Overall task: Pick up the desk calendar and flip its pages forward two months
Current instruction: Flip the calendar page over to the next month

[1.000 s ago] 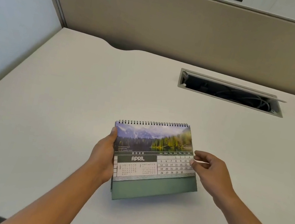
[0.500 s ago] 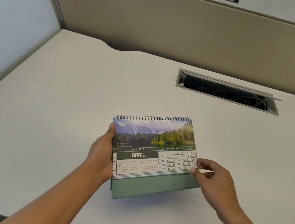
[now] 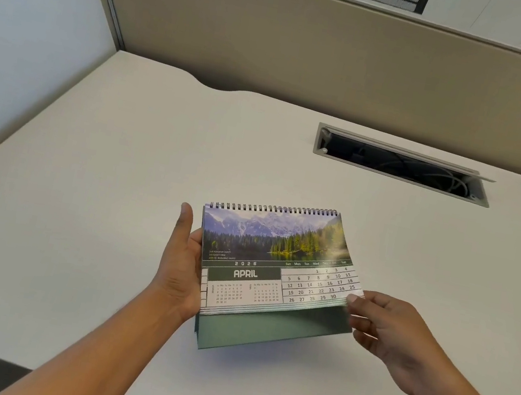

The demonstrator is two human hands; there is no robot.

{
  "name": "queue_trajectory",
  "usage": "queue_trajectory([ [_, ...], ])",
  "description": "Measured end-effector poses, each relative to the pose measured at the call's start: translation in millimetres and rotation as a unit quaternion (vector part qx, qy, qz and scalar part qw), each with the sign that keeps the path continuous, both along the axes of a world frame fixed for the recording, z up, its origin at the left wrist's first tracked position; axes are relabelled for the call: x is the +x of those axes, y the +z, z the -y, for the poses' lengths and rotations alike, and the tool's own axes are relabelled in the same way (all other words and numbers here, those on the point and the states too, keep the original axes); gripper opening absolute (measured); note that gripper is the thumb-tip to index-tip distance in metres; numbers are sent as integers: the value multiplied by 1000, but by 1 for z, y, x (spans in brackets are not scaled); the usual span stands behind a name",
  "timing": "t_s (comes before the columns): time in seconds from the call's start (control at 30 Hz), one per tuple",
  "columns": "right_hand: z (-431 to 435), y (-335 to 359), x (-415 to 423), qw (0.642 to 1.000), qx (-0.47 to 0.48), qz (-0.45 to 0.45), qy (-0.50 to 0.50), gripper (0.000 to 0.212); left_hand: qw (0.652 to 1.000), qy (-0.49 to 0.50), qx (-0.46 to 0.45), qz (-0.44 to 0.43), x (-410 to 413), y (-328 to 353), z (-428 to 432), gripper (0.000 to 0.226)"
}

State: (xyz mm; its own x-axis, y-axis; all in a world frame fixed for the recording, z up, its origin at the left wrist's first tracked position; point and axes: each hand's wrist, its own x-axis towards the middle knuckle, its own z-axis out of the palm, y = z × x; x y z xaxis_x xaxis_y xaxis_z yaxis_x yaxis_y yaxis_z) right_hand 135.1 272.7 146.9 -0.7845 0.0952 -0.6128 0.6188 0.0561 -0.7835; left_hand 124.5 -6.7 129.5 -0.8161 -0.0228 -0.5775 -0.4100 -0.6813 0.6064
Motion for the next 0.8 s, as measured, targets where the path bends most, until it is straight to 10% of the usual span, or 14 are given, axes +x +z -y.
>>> queue_trajectory([
  [0.5,25,97,-41,943,-312,-97,-64,22,998,-48,-9,-46,23,12,9,84],
  [0.8,46,95,-58,977,-119,-166,60,54,996,-59,10,-67,28,21,8,73],
])
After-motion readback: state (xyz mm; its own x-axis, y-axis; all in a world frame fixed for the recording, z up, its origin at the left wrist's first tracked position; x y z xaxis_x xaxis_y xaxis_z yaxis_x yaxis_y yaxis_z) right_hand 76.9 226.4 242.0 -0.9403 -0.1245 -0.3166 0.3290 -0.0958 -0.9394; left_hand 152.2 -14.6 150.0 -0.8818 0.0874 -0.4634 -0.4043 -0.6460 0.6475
